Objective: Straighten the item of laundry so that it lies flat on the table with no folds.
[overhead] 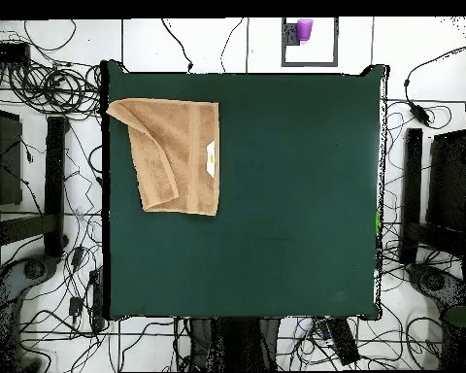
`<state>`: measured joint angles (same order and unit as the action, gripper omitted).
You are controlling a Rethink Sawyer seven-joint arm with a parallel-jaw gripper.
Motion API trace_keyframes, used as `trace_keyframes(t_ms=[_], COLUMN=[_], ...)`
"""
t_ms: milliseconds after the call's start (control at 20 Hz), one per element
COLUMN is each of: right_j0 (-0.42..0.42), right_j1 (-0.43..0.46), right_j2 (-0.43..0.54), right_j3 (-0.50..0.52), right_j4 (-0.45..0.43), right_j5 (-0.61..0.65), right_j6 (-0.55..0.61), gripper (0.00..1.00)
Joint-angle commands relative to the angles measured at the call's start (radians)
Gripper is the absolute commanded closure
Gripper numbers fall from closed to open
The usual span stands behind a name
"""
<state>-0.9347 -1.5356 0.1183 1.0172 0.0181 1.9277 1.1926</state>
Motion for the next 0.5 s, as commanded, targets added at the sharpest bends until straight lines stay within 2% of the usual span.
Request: trace_keyframes(t_ms=[50, 500], right_j0=[-0.029, -0.171], right_j1=[0.022, 0.029], right_j2=[0.013, 0.017], right_j3=[-0.019, -0.013], right_j4=[0.005, 0.005], right_j5=[0.137, 0.125], right_j6=[-0.088, -0.281], gripper=[0.0, 0.0])
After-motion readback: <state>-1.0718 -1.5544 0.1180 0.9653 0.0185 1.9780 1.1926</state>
